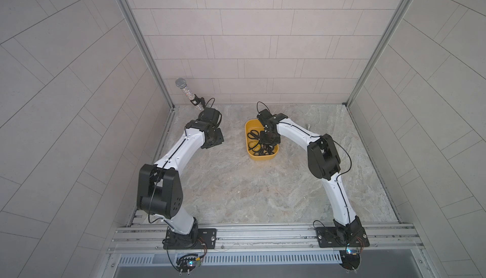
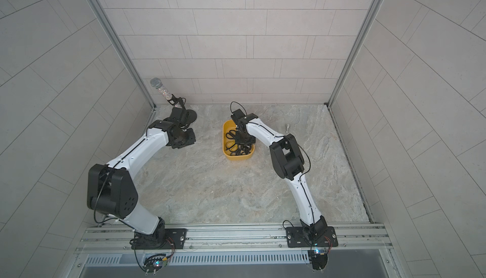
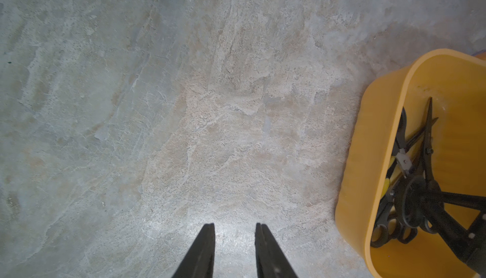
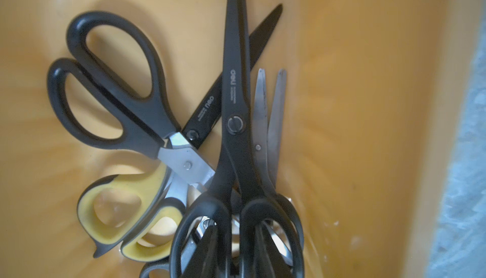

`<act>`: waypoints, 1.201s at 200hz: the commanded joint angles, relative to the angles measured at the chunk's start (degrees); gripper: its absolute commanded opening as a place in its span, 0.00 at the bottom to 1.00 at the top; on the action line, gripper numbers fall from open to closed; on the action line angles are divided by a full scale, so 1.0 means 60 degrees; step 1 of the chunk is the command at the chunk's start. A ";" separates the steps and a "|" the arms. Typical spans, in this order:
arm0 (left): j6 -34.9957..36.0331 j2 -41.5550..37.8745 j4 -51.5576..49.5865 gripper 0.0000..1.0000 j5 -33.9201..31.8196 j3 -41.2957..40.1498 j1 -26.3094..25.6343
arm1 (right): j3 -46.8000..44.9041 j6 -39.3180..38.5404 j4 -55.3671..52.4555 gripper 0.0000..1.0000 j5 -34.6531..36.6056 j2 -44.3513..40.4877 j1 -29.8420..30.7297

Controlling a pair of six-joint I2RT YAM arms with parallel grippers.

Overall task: Take the scissors out of the storage box
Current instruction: Pick up the scissors from the storage box.

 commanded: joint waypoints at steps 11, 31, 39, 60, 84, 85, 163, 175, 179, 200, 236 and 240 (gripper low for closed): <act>-0.0011 -0.0225 -0.0010 0.32 0.0049 -0.0129 0.0105 | -0.0171 -0.0259 -0.0647 0.21 0.0207 0.0496 0.0007; 0.0004 -0.0256 -0.0016 0.32 0.0037 -0.0133 0.0146 | -0.0322 -0.0305 -0.0560 0.13 0.0208 0.0533 -0.0011; 0.0016 -0.0276 -0.0032 0.32 0.0032 -0.0133 0.0168 | -0.0340 -0.0341 -0.0539 0.08 0.0170 0.0549 -0.0018; 0.0015 -0.0287 -0.0031 0.32 0.0030 -0.0147 0.0188 | -0.0237 -0.0509 -0.0517 0.00 0.0241 0.0474 -0.0025; 0.0033 -0.0245 -0.0009 0.32 0.0042 -0.0111 0.0221 | -0.0058 -0.0818 -0.0462 0.00 0.0453 0.0145 -0.0026; 0.0033 -0.0244 -0.0006 0.32 0.0044 -0.0107 0.0225 | -0.0056 -0.0825 -0.0460 0.00 0.0454 0.0127 -0.0026; 0.0159 -0.0028 0.0055 0.32 -0.0073 0.0045 0.0213 | -0.0503 -0.1232 -0.0254 0.00 0.0279 -0.1389 -0.0003; 0.0178 0.0023 0.0048 0.32 -0.0087 0.0072 0.0212 | -0.0549 -0.1228 -0.0259 0.00 0.0241 -0.1627 -0.0004; 0.0179 0.0038 0.0059 0.32 -0.0101 0.0085 0.0215 | -0.0544 -0.1224 -0.0269 0.00 0.0245 -0.1692 -0.0006; 0.0216 0.0106 0.0056 0.32 -0.0127 0.0199 0.0192 | -0.0659 -0.1191 -0.0268 0.00 0.0316 -0.2135 0.0005; 0.0511 0.0208 -0.0023 0.31 -0.0611 0.0570 -0.0199 | -0.1286 -0.1184 -0.0255 0.00 0.0679 -0.3280 -0.0038; 0.0550 0.0218 -0.0043 0.31 -0.0685 0.0628 -0.0269 | -0.1451 -0.1184 -0.0240 0.00 0.0704 -0.3445 -0.0061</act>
